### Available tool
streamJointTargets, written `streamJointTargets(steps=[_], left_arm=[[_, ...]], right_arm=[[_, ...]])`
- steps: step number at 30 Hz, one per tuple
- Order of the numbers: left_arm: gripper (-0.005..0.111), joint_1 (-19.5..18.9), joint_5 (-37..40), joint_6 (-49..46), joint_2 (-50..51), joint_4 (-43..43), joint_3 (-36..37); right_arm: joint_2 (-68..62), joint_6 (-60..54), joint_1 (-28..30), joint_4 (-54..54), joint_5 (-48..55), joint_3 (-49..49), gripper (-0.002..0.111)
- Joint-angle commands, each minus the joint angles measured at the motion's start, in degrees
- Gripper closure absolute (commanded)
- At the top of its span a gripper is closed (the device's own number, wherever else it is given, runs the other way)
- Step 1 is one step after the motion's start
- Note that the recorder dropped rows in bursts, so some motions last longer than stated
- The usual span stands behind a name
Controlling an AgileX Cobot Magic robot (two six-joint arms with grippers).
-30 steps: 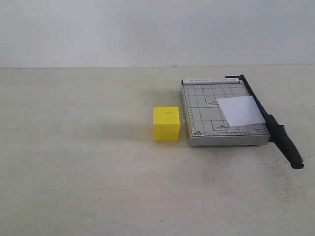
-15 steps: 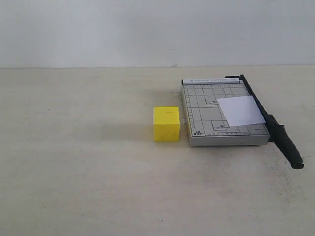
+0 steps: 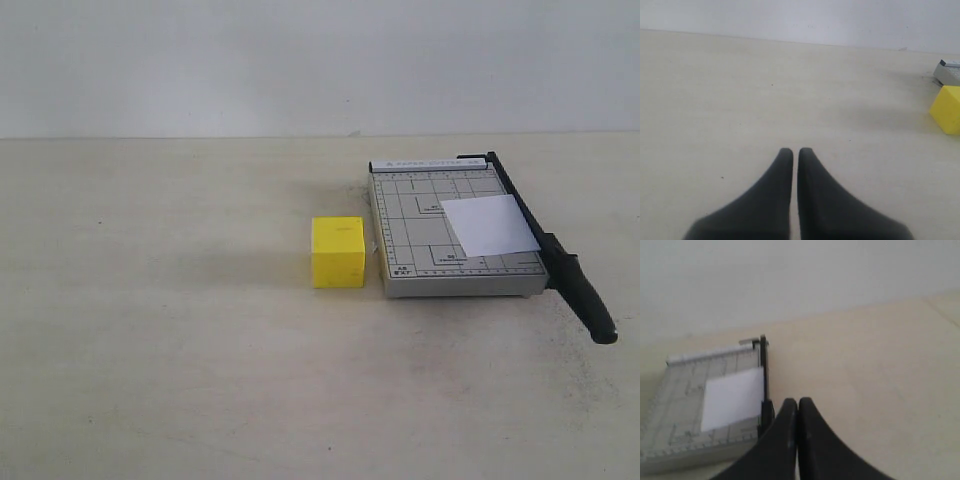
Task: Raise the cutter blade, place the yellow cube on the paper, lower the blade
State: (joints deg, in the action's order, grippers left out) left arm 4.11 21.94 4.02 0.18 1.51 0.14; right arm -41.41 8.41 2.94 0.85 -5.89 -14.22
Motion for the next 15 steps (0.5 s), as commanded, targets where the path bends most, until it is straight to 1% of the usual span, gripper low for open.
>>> streamJointTargets(steps=[1, 3, 5, 6, 7, 8, 9, 10, 12, 14, 15], left_arm=[[0.102, 0.0, -1.1, 0.5, -0.2, 0.1, -0.1], [0.102, 0.0, -1.1, 0.5, -0.2, 0.1, -0.1], [0.102, 0.0, -1.1, 0.5, -0.2, 0.1, -0.1], [0.102, 0.0, -1.1, 0.5, -0.2, 0.1, -0.1], [0.102, 0.0, -1.1, 0.5, -0.2, 0.1, -0.1], [0.102, 0.0, -1.1, 0.5, -0.2, 0.1, -0.1], [0.102, 0.0, -1.1, 0.5, -0.2, 0.1, -0.1], [0.102, 0.0, -1.1, 0.5, -0.2, 0.1, -0.1], [0.102, 0.0, -1.1, 0.5, -0.2, 0.1, -0.1], [0.102, 0.0, -1.1, 0.5, -0.2, 0.1, -0.1], [0.102, 0.0, -1.1, 0.5, -0.2, 0.1, -0.1]], right_arm=[[-17.4, -1.5, -0.2, -3.5, 1.8, -6.1, 0.108], [-21.6, -1.5, -0.2, -3.5, 3.1, -8.0, 0.103], [-24.7, -2.0, -0.2, -4.6, 6.5, -9.6, 0.088], [-25.6, -3.0, -0.2, -4.8, 7.8, -10.1, 0.080], [-26.6, -3.6, -0.2, -4.4, 9.0, -10.6, 0.058], [-26.6, -3.6, -0.2, -4.1, 9.0, -10.8, 0.052], [-26.6, -2.8, -0.2, -2.5, 9.6, -11.3, 0.049], [-26.6, -2.7, -0.5, -1.6, 10.5, -11.4, 0.049], [-26.6, -2.7, -3.5, 0.1, 11.6, -11.8, 0.049], [-29.2, -6.9, -7.8, 0.0, 8.8, -11.7, 0.049], [-31.8, -9.4, -9.1, 0.0, 7.0, -11.8, 0.049]])
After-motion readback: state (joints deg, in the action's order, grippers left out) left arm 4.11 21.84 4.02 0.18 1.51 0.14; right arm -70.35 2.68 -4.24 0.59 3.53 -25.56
